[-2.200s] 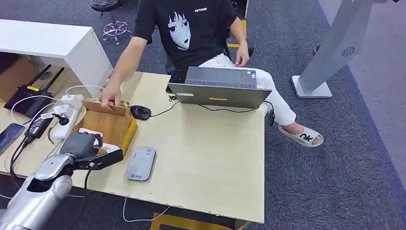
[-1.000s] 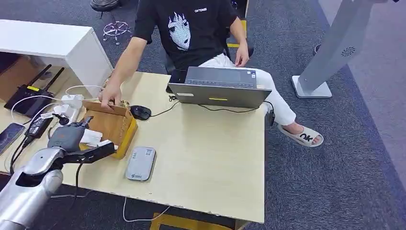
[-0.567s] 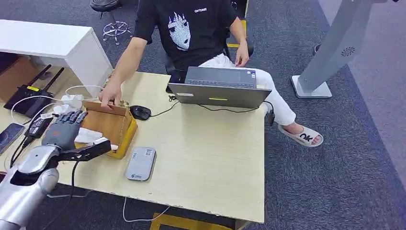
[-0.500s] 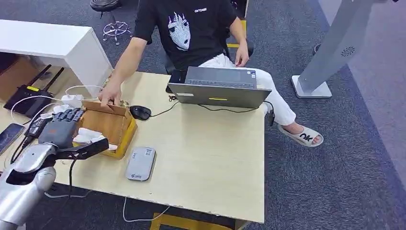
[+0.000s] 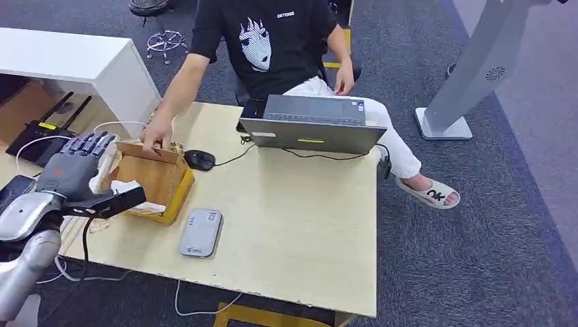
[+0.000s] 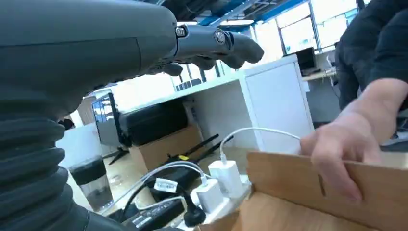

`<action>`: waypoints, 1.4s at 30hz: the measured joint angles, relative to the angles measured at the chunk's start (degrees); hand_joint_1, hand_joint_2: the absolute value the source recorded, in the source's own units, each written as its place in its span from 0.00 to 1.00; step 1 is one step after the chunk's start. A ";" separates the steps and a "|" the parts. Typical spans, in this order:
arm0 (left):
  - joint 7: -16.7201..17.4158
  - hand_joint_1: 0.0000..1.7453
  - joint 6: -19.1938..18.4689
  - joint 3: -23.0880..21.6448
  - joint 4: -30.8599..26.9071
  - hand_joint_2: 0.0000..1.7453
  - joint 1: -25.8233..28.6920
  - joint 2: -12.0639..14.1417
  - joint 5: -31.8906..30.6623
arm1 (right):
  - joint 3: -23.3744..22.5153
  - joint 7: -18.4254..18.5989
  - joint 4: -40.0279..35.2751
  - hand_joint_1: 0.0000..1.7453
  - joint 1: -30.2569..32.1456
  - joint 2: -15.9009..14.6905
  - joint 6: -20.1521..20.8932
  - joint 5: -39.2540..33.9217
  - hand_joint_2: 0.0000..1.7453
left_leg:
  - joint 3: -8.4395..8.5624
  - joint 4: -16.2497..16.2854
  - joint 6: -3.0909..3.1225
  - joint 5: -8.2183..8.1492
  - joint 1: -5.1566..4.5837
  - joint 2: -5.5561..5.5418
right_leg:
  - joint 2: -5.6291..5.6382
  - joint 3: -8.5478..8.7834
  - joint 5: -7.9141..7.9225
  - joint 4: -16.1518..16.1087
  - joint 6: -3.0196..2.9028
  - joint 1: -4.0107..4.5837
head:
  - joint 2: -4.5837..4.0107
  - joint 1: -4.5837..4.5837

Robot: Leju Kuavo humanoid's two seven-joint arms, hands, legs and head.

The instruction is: Pass the card to the sensor for recognition and then transmit it.

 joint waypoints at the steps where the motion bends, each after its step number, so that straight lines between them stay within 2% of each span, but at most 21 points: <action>1: -0.44 0.00 -0.31 -0.40 0.00 1.00 -0.21 -0.22 0.18 | -0.02 0.00 0.00 0.00 0.00 0.02 0.00 0.00 1.00 | 0.00 0.00 0.00 0.00 0.00 0.00 | 0.00 -0.01 0.03 0.00 -0.01 0.00 | 0.00 0.00; 5: -1.38 0.00 -0.55 -3.17 0.00 1.00 -1.57 -1.16 0.81 | -0.26 0.20 0.00 0.00 -0.03 0.07 -0.07 0.00 1.00 | 0.00 0.01 0.00 0.01 0.01 -0.01 | 0.00 -0.02 0.03 0.00 -0.01 0.00 | 0.00 0.00; 15: -0.51 0.00 -0.48 -9.73 0.96 1.00 -5.83 -2.87 0.26 | -0.63 0.81 0.00 0.00 -0.08 0.15 -0.11 0.00 1.00 | -0.01 0.00 0.00 0.01 0.01 0.00 | 0.01 -0.02 0.03 0.00 -0.01 0.00 | 0.00 0.00; 21: -1.40 0.00 -3.30 -12.68 1.86 1.00 -7.35 -2.82 3.26 | -0.63 0.74 0.00 0.00 -0.07 0.15 -0.07 0.00 1.00 | 0.00 0.00 0.00 0.01 0.01 0.02 | 0.02 -0.02 0.03 0.00 -0.01 0.01 | 0.00 0.00; 25: -1.40 0.00 -3.48 -13.64 2.03 1.00 -7.79 -2.58 3.65 | -0.63 0.70 0.00 0.00 -0.06 0.15 -0.07 0.00 1.00 | 0.00 0.00 0.00 0.01 0.01 0.02 | 0.03 -0.02 0.03 0.00 -0.01 0.01 | 0.00 0.02; 35: -0.29 0.00 -5.29 -15.85 1.62 1.00 -9.93 1.46 7.30 | -1.29 0.37 0.00 0.00 0.03 0.17 -0.37 0.00 1.00 | 0.00 0.00 0.00 0.01 0.02 0.09 | 0.10 -0.04 0.03 0.01 -0.02 0.01 | 0.00 0.00; 42: -0.27 0.00 -5.36 -16.00 1.25 1.00 -10.07 2.62 7.52 | -1.51 0.35 0.00 0.00 0.01 0.33 -0.57 0.00 1.00 | 0.00 0.00 0.00 0.01 0.01 0.08 | 0.09 -0.03 0.03 0.01 -0.02 0.01 | 0.00 0.00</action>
